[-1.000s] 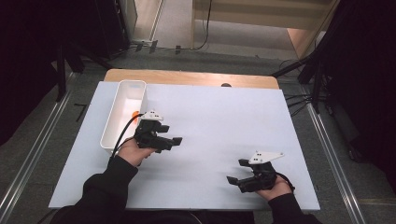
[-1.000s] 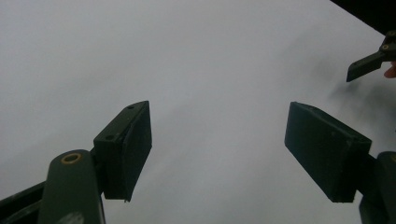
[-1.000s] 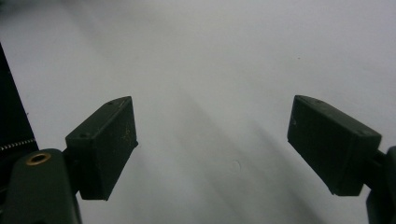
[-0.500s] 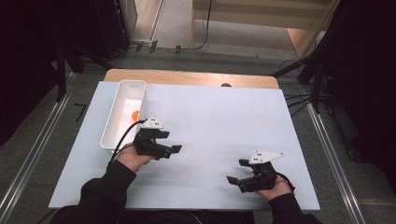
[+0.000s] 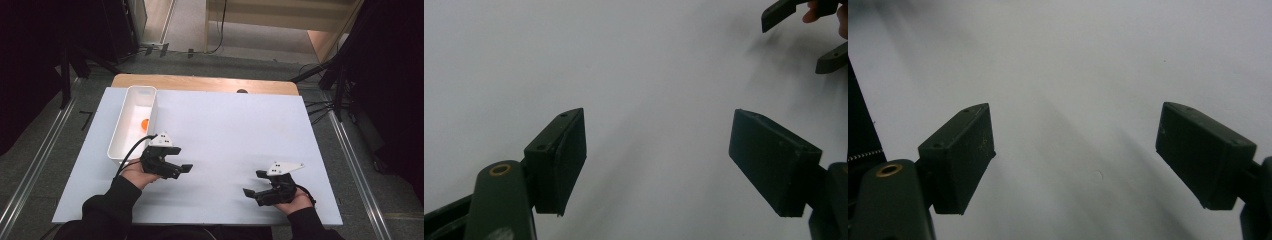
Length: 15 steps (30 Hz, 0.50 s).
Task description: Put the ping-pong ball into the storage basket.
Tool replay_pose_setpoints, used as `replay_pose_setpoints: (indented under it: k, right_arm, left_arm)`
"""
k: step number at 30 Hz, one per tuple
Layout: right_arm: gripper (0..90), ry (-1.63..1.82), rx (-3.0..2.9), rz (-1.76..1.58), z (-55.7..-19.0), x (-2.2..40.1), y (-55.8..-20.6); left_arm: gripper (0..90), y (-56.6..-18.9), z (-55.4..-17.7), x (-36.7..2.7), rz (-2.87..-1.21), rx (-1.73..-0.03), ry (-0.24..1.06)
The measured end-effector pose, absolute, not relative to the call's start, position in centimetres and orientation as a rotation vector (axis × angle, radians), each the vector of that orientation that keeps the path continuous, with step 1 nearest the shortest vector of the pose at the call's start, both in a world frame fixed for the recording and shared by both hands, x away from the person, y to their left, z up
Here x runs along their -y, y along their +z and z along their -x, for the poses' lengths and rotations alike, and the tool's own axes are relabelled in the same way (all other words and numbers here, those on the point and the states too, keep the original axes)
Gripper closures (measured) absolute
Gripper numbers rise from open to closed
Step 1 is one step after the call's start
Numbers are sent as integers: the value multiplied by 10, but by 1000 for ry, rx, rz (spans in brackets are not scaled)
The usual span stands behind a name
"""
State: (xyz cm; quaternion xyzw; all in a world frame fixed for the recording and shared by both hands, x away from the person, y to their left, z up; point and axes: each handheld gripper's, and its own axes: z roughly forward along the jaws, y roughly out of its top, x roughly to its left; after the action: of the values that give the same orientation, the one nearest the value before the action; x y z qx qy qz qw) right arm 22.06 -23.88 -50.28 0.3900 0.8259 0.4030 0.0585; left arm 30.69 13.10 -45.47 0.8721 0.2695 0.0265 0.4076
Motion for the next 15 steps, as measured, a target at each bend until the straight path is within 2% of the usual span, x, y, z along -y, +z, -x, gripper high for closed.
replay_pose_setpoints:
  k: [15]
  right_arm:
    - [142, 1218, -2502, -1184, -220, 239, -503]
  left_arm:
    - [236, -462, -300, -142, -2227, -643, 9]
